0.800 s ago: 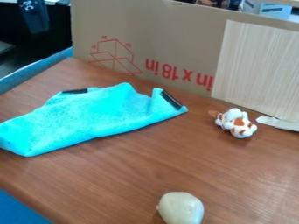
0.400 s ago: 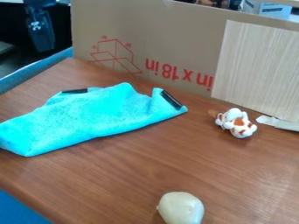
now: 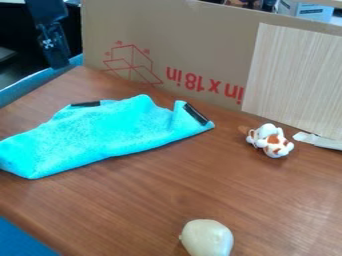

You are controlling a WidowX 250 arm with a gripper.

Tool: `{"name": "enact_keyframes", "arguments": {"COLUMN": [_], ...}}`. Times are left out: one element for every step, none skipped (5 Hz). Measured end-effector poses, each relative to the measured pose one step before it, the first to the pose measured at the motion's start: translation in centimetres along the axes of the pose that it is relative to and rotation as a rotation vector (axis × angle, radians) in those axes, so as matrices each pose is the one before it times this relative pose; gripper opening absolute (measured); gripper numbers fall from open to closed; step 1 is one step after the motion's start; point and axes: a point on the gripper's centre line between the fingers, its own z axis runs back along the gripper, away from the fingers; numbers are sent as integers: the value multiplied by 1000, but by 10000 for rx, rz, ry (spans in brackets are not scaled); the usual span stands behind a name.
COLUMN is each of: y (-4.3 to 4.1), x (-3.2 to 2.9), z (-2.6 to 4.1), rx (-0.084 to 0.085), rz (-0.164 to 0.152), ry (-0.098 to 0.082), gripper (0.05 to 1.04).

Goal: Unfold the cloth from top left to bottom right

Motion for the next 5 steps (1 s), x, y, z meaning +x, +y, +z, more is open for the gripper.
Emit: {"name": "enact_keyframes", "arguments": {"y": [610, 1284, 508, 352, 138], "x": [-657, 724, 1318, 141, -47], "z": [-3726, -262, -943, -758, -865], "rx": [689, 942, 247, 56, 11], "rz": [700, 357, 115, 58, -32], "ry": [-562, -77, 214, 198, 277], "gripper": [1000, 1000, 1000, 1000, 1000]}}
